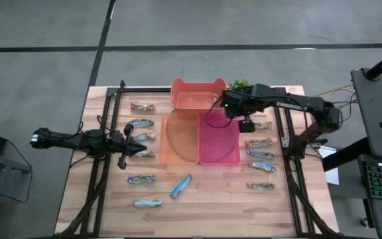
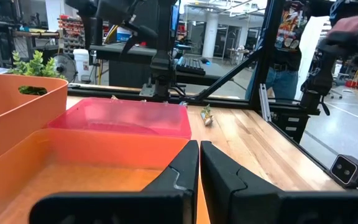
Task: Pick and place Granola Bars by type
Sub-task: Put the yellow granola bar into the orange bin
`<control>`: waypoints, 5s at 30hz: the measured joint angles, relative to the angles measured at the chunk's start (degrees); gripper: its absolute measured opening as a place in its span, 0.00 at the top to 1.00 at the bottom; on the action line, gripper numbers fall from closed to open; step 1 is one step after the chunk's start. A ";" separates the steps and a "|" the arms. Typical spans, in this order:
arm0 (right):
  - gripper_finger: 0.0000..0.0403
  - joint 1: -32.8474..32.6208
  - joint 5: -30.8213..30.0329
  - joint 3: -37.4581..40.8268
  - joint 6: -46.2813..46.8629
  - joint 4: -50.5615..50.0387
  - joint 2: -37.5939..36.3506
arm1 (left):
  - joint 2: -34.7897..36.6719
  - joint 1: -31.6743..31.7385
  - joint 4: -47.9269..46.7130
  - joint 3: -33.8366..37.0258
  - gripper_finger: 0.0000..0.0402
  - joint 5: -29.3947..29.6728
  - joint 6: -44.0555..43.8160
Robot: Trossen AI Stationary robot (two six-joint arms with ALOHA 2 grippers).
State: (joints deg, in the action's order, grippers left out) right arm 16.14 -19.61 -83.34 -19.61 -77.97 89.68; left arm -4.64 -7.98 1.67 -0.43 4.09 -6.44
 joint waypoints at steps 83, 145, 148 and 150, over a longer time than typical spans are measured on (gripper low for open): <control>0.19 17.91 4.67 50.11 -9.15 35.83 -13.42 | -0.02 0.00 0.00 0.02 1.00 -0.01 -0.01; 0.98 17.46 6.12 25.56 26.50 5.11 -13.94 | -0.02 0.00 0.00 0.00 1.00 0.00 0.00; 0.98 16.73 6.17 21.64 32.05 -1.01 -13.94 | 0.00 -0.01 0.00 0.00 1.00 0.01 0.00; 0.98 15.84 6.40 19.37 34.64 -4.44 -13.94 | -0.01 0.00 0.00 0.02 1.00 0.01 0.00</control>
State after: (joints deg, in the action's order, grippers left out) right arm 31.98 -13.22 -63.96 15.03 -82.41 75.75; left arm -4.66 -7.98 1.67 -0.40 4.10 -6.44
